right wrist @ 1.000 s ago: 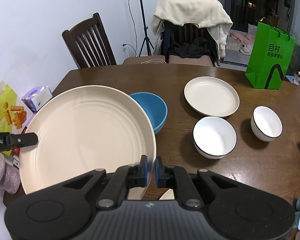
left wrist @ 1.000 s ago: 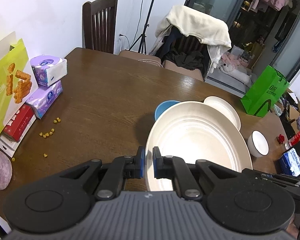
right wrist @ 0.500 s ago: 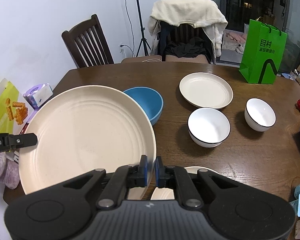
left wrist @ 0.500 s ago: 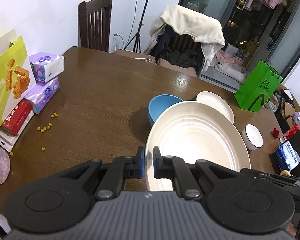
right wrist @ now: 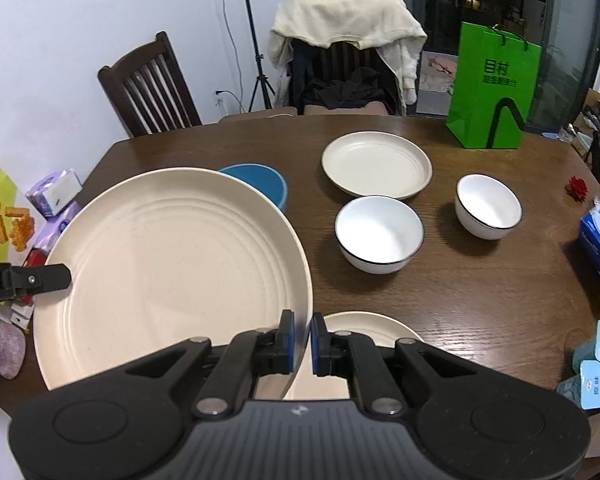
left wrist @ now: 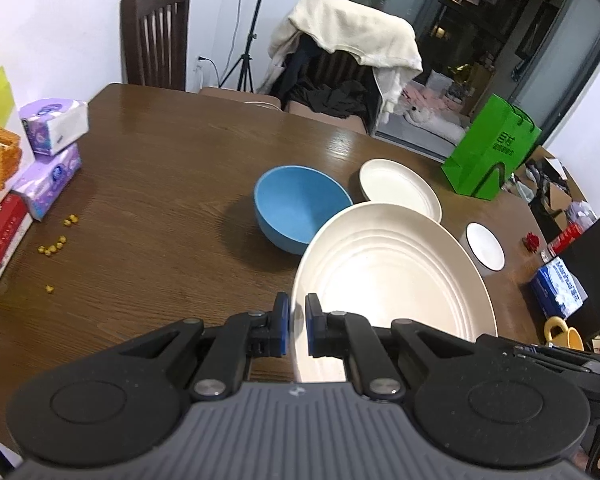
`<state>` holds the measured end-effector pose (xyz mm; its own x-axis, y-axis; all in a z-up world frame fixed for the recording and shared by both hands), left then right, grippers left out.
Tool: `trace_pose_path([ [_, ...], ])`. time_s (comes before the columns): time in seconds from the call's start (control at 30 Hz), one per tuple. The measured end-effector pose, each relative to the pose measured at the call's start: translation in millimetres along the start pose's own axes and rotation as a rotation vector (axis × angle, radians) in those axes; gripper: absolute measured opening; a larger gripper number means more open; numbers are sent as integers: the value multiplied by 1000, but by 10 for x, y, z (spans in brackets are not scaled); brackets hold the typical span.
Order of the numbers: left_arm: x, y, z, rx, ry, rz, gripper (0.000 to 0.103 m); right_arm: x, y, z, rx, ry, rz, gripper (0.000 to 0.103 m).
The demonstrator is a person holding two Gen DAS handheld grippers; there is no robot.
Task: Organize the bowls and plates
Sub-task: 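Carry the held cream plate with both grippers past the bowls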
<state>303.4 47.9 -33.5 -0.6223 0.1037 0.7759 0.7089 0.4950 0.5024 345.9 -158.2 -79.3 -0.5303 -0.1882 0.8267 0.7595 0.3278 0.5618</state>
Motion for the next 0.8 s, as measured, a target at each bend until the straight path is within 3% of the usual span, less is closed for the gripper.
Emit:
trace_pose_path([
  [0.8, -440, -258, -525, -111, -72, 92, 9, -36, -366, -609, -85, -104, 29, 8],
])
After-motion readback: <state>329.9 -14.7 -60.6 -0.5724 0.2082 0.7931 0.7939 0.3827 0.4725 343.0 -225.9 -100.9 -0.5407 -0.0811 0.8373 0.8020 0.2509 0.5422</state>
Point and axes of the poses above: each gripper's, at about its wrist camera, not at the fingertips, and x roughly against the way its jaws point, z to its left, y to its top, the point moved 7 cm from there along -x, roughly the way its jaws point, and after that the axes turned 12 degrees about x, right-handed, at the moved point
